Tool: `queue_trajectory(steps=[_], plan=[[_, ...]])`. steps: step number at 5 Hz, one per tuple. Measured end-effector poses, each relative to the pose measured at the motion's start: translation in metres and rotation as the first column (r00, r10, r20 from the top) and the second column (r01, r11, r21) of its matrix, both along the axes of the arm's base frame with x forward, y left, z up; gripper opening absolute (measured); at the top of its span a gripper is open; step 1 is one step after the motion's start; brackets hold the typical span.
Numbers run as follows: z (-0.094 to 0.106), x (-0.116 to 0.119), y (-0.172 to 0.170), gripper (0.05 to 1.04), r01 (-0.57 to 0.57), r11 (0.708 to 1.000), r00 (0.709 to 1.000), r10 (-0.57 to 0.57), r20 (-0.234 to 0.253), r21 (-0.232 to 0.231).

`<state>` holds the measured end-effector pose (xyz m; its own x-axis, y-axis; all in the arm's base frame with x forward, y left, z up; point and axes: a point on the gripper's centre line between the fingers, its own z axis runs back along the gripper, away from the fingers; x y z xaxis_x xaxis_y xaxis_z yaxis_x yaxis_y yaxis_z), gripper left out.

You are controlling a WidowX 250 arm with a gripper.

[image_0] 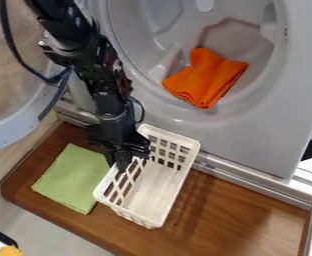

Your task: Move the white basket to the middle of the table

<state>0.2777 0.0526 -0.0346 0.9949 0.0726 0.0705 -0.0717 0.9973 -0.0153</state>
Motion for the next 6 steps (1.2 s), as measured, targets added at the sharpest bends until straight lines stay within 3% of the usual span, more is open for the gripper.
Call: queue_trajectory(steps=[1, 2, 3, 4, 5, 6], plan=[[0.0, 0.001, -0.007, 0.117, 0.031, 0.999, 1.0, -0.031, -0.002, 0.008], [-0.001, 0.004, -0.016, 0.303, 0.052, 0.998, 0.999, -0.053, 0.01, 0.018], [0.007, 0.008, -0.025, 0.598, 0.064, 0.998, 0.997, -0.065, 0.035, 0.017], [0.03, 0.008, -0.031, 0.899, 0.057, 0.998, 0.995, -0.058, 0.076, 0.018], [0.043, 0.006, -0.036, 1.009, 0.052, 0.999, 0.997, -0.052, 0.056, -0.001], [0.046, 0.006, -0.043, 1.004, 0.065, 0.998, 0.997, -0.066, 0.04, 0.024]])
